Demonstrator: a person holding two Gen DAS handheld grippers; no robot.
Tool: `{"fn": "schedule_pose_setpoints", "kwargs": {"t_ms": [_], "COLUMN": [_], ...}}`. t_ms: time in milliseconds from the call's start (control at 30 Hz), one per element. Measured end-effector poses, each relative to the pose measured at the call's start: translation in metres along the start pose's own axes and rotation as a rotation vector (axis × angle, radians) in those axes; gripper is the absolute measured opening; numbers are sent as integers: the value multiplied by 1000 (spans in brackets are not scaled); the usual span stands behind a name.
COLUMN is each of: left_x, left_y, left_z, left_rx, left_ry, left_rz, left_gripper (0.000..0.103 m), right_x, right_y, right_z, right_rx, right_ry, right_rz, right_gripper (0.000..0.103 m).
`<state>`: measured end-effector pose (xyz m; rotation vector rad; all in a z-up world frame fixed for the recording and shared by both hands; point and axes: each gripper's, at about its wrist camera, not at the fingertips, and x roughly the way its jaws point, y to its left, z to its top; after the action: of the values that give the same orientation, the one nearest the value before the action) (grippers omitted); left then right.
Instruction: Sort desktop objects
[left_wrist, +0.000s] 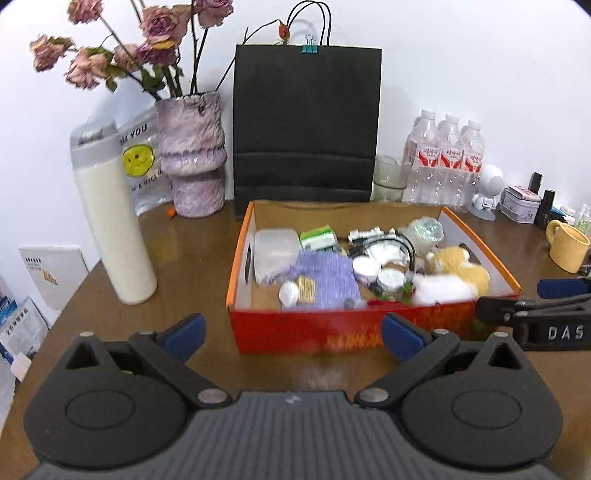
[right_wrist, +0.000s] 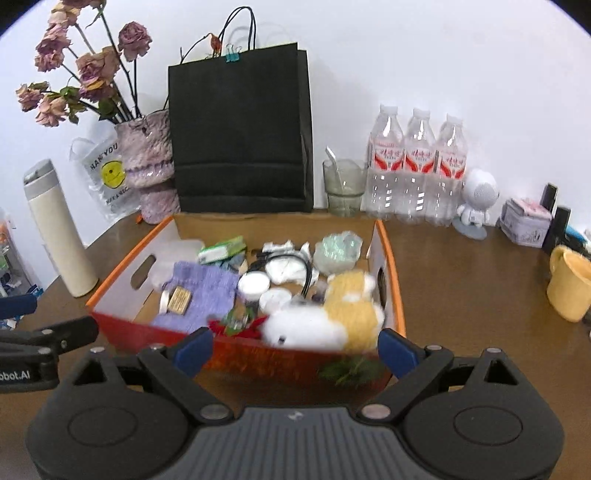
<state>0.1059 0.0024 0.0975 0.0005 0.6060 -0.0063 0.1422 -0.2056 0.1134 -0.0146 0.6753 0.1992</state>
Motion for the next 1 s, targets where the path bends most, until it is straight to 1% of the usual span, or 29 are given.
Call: {"fn": "schedule_pose_setpoints", "kwargs": {"t_ms": [133, 300, 400, 467, 533, 600, 700, 733, 767, 833, 900, 1000], "left_x": [-9, -9, -15, -20, -26, -32, -37, -39, -41, -42, -46, -46], "left_y": [1, 6, 11, 14, 18, 21, 22, 21, 19, 14, 6, 4], "left_z": [-32, -69, -88, -99, -108, -117, -128, -133, -137, -145, -150, -151], "left_rx": [-5, -32, -44, -40, -36, -56, -60, -60, -60, -33, 13, 7], "left_ry": [11, 75, 80, 76, 80, 79, 100, 108, 115, 123, 105, 110], "left_rz": [2, 5, 18, 27, 34, 39, 33, 34, 34, 12, 32, 3], "left_gripper": [103, 103, 103, 103, 103, 103, 103, 103, 103, 103, 103, 103], "right_x": [-8, -6, -9, -14, -20, -25, -32, -34, -36, -40, -45, -49], "right_y": [7, 10, 15, 18, 19, 20, 22, 22, 24, 27, 31, 30], "right_z": [-36, -80, -101, -114, -125, -135, -150, -154, -158, -165, -170, -173], "right_rx": [10, 73, 71, 60, 51, 43, 29, 25, 15, -4, -18, -13], "right_ry": [-1, 33, 48, 43, 36, 37, 43, 47, 44, 40, 29, 30], "right_rz": [14, 43, 24, 14, 7, -4, -13, -9, -14, -36, -41, -37], "right_gripper": [96, 96, 96, 96, 97, 97, 97, 99, 103, 103, 103, 103]}}
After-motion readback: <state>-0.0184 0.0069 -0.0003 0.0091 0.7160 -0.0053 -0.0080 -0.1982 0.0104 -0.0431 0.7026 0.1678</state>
